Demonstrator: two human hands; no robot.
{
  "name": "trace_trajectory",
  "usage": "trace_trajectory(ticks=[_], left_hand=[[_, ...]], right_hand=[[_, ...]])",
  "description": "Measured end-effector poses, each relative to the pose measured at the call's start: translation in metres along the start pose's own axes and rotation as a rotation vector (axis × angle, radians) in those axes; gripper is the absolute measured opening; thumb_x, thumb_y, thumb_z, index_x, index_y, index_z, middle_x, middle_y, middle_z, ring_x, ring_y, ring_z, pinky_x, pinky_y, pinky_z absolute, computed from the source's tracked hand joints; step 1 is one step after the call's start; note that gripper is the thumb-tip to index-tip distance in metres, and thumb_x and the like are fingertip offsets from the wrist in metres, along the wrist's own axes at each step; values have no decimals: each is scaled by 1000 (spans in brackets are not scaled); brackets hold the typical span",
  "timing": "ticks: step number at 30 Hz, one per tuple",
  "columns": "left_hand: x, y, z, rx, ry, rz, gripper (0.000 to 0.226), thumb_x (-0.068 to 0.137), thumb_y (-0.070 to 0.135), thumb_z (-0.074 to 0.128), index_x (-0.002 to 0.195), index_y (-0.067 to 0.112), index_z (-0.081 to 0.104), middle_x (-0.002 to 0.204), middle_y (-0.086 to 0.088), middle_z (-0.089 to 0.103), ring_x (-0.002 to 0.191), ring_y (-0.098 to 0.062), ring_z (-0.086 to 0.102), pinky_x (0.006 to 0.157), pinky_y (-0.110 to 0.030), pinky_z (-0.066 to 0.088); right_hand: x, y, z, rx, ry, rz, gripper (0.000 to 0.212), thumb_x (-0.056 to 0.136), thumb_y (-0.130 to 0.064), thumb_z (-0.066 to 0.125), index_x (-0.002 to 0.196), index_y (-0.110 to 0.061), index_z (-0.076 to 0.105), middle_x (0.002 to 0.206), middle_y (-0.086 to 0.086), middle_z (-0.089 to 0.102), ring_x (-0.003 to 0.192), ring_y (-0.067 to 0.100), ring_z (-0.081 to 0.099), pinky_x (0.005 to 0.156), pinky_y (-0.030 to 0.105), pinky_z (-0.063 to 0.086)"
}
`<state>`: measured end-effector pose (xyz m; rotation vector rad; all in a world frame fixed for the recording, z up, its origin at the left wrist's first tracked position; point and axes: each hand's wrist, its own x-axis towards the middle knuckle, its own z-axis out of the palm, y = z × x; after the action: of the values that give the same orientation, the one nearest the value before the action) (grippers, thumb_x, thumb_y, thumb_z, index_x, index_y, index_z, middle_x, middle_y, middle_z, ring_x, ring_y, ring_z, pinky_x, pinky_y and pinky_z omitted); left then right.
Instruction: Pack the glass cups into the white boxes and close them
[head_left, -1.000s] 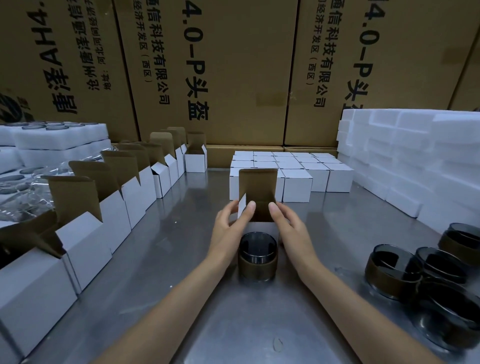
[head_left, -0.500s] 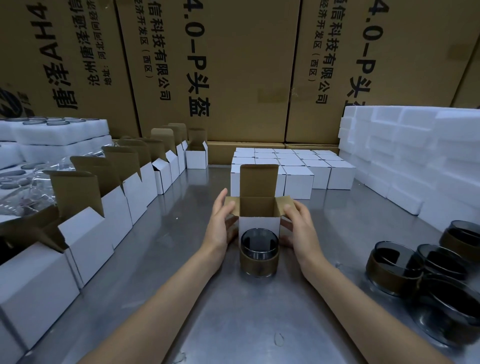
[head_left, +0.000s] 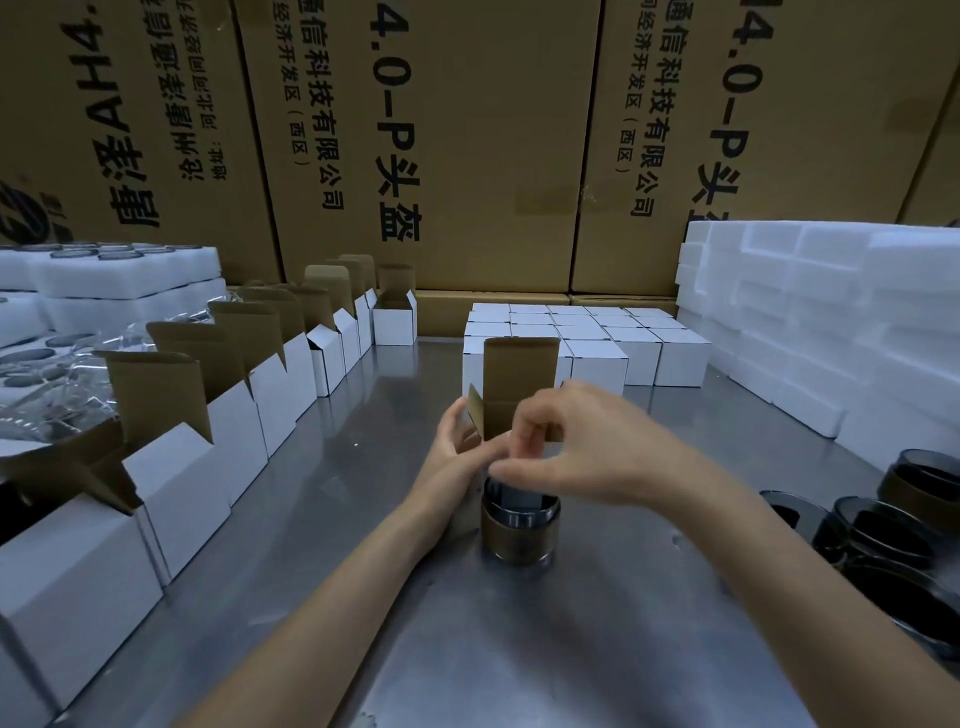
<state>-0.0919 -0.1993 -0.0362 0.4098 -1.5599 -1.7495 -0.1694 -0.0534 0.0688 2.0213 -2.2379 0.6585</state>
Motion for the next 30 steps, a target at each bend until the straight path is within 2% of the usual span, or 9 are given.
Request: trace_trajectory(ticks=[2, 5, 8, 11, 14, 16, 19, 25, 30], left_hand=[[-1, 0, 0, 23, -1, 5, 79, 72, 13, 79, 140, 17, 39, 116, 3, 69, 111, -12, 64, 88, -24, 52], [-1, 0, 0, 14, -9, -2, 69, 80, 12, 75, 140, 15, 41, 124, -4, 65, 115, -18, 62, 100, -36, 49], [-1, 0, 0, -2, -3, 1, 68, 78, 14, 77, 138, 13, 44, 126, -8, 63, 118, -21, 60, 105, -43, 44], [2, -3, -1, -13, -15, -11, 63, 77, 16, 76, 134, 11, 49, 127, -12, 62, 121, -29, 57, 102, -44, 45], [3, -4, -2, -8, -7, -10, 62, 79, 8, 73, 135, 9, 48, 128, -16, 60, 124, -32, 54, 90, -34, 52], [2, -3, -3, 22, -38, -29, 73, 69, 26, 80, 134, 13, 50, 129, -13, 61, 124, -30, 54, 98, -40, 49], [-1, 0, -3, 78, -67, -52, 78, 63, 41, 82, 132, 18, 52, 131, -12, 59, 127, -32, 51, 107, -53, 40], [-3, 2, 0, 129, -71, 25, 63, 68, 33, 79, 125, 16, 57, 126, -10, 63, 126, -29, 52, 109, -52, 37], [-3, 1, -1, 155, -34, 23, 91, 61, 41, 82, 141, 23, 41, 139, -3, 53, 131, -20, 47, 112, -43, 36]], right_hand=[[-4, -8, 2, -71, -160, 2, 16, 72, -50, 69, 72, -36, 63, 81, -19, 60, 89, 1, 49, 62, 19, 36], [-5, -9, 10, -161, -334, 20, 9, 82, -37, 67, 91, -35, 67, 90, -15, 60, 95, 9, 51, 67, 25, 38], [-3, -5, 3, -163, -318, 32, 10, 85, -28, 66, 92, -33, 70, 81, -16, 57, 84, 8, 52, 67, 23, 40], [-2, 2, -19, -39, -288, 34, 14, 83, -28, 70, 73, -38, 67, 72, -21, 59, 71, -3, 53, 62, 10, 39], [-1, 11, -40, 174, -78, 24, 22, 83, -28, 71, 68, -42, 63, 79, -15, 67, 69, 1, 53, 63, 15, 41], [2, 18, -39, 262, 209, 20, 16, 85, -28, 69, 75, -40, 66, 79, -20, 66, 72, 5, 51, 64, 18, 41], [9, 24, -17, 65, 471, 71, 10, 90, -28, 64, 96, -32, 71, 83, -22, 62, 80, 4, 37, 61, 17, 31], [18, 39, 26, -341, 251, -12, 23, 97, -32, 52, 113, -34, 69, 107, -12, 68, 102, 18, 40, 72, 29, 25], [22, 50, 38, -319, 154, 4, 26, 99, -32, 46, 110, -36, 69, 114, -18, 63, 110, 15, 35, 78, 28, 20]])
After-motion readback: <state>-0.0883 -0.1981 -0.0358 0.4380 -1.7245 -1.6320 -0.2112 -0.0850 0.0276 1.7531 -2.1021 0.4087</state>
